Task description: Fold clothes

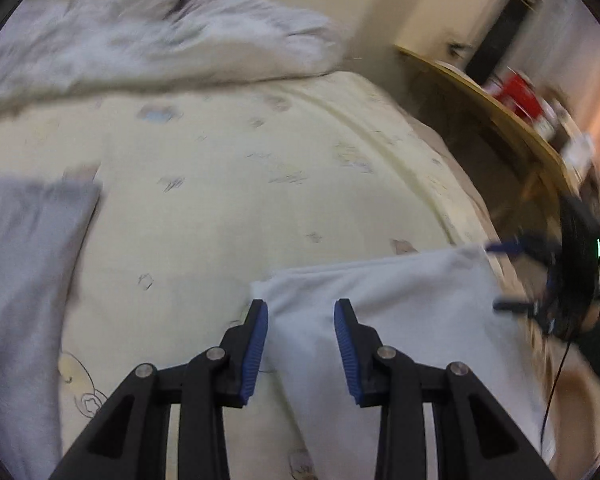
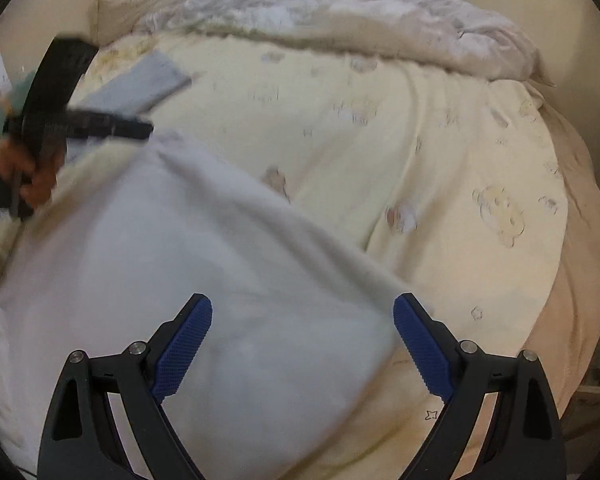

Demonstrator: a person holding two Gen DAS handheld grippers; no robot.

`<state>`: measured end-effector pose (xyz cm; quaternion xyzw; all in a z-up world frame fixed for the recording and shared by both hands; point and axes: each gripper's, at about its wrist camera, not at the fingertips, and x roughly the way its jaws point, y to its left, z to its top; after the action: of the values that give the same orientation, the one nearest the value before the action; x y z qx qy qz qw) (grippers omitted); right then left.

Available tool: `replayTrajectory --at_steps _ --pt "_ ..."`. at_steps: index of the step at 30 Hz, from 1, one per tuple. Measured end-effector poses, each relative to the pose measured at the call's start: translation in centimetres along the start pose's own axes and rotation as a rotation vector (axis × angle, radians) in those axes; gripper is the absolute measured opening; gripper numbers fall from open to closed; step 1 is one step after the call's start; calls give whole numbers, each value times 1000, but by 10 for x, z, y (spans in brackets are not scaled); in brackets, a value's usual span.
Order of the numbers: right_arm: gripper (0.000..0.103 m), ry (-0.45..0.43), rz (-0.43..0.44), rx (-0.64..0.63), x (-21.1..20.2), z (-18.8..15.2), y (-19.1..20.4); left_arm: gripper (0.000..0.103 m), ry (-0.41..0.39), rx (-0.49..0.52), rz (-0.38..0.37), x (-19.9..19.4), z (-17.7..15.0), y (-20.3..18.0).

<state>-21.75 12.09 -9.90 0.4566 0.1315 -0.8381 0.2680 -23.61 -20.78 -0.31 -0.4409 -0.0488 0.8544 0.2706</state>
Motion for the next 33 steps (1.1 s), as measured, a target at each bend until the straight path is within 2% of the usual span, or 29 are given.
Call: replayTrajectory --at_steps 2,5,8,10,12,13,16,17,18,20,23,25,26,28,29,32,33 --pt "94 -31 1 12 -5 8 4 35 -13 76 -54 -1 -3 -28" --pt "94 -33 -71 33 8 28 15 35 0 131 -105 11 -4 -59" --pt "94 -10 -108 35 34 40 22 35 38 153 -117 36 -1 -75" --pt "94 21 -146 32 50 42 20 35 78 133 -97 58 3 -73" --pt "94 41 -191 30 60 42 11 35 108 137 25 77 8 -66" --pt "94 41 -213 36 58 41 5 34 104 132 39 80 11 -61" --pt "94 41 -280 52 51 40 -12 34 79 79 152 77 22 -38" --pt "94 59 -329 58 49 39 -18 34 65 51 138 71 24 -31" --pt "94 50 -310 76 42 38 -22 34 51 25 121 65 26 -25" --pt "94 26 -261 105 29 38 -26 34 9 26 35 50 27 -26" --pt "94 1 -192 101 23 46 -8 34 24 118 -41 56 21 -56" --pt "94 26 -175 89 34 51 4 34 33 180 -93 60 17 -77" --pt "94 44 -194 74 41 52 9 32 40 207 -113 62 15 -86" --pt "94 84 -225 49 59 49 15 32 105 184 -32 86 12 -81" --pt "93 107 -236 43 68 46 17 32 113 159 -39 89 12 -76" --pt "93 105 -202 95 66 43 10 31 134 88 -59 96 14 -62" --pt "93 82 -200 105 58 43 8 31 115 89 -54 89 16 -62"
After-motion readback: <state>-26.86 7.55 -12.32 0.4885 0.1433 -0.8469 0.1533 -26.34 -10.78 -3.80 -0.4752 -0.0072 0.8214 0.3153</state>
